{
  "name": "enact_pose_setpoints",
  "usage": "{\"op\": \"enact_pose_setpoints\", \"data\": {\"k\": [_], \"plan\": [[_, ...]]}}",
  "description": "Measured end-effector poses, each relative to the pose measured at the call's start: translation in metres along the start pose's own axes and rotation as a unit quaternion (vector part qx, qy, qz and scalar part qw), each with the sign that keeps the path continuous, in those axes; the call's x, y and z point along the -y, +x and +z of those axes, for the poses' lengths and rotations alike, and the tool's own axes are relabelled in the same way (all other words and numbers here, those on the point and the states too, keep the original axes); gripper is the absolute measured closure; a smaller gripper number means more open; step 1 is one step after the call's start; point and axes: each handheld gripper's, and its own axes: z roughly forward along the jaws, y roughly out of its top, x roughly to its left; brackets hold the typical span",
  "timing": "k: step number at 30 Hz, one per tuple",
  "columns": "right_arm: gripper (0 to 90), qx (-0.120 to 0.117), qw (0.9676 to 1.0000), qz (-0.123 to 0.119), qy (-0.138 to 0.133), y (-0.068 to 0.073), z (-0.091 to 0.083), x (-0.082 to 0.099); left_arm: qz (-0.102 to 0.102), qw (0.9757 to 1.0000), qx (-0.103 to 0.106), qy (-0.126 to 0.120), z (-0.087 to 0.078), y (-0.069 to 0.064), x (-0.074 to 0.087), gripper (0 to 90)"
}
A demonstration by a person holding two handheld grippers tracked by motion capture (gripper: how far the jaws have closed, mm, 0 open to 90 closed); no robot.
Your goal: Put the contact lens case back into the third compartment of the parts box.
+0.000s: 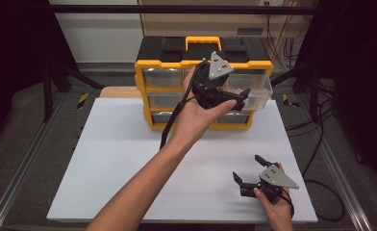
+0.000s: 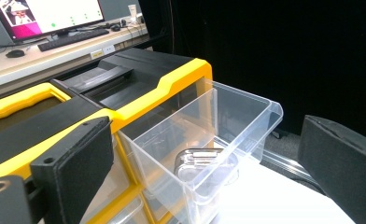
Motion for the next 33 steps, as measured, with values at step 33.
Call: {"op": "enact_pose_setpoints", "data": {"k": [33], "plan": [[3.2,0.005,1.0000,-0.002,-0.001,-0.002,-0.003,0.000,-0.030,0.9990,0.002,-0.032,-0.024,0.012,0.028,2.4]]}}
